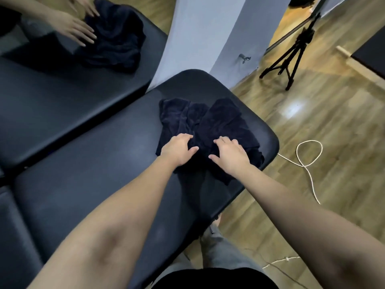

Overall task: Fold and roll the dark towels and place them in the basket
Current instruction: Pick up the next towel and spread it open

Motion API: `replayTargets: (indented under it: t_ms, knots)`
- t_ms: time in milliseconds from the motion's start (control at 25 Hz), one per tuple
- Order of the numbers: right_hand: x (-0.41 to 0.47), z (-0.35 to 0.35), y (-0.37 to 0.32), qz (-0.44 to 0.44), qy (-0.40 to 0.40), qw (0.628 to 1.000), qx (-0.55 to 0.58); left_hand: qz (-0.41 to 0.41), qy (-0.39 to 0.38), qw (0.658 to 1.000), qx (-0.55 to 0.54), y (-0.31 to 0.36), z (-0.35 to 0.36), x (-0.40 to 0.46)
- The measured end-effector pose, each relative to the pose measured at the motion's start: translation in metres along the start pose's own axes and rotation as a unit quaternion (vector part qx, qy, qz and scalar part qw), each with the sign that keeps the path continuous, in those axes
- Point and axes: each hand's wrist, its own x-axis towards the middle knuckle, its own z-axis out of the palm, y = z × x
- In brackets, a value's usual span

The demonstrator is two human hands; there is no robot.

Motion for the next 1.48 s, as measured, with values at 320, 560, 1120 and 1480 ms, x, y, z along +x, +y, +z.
replayTargets:
  t_ms: [320, 560, 1120, 1480]
  knots:
    - [0.06, -0.005, 0.035, -0.037, 0.012, 0.977, -0.21, -0.06, 0.011, 0.998, -0.03, 0.032, 0.03, 0.054]
    - [0.075, -0.008, 0.046, -0.102, -0.017, 0.969, -0.225, -0.202, 0.008, 0.909, -0.363, 0.053, 0.034, 0.091]
    - [0.088, -0.044, 0.016, -0.136, 0.027, 0.951, 0.275, -0.186, 0.122, 0.706, -0.673, 0.034, -0.044, 0.078]
    - [0.067, -0.049, -0.06, -0.199, -0.003, 0.921, 0.335, -0.193, 0.24, 0.672, -0.673, -0.028, -0.088, 0.004]
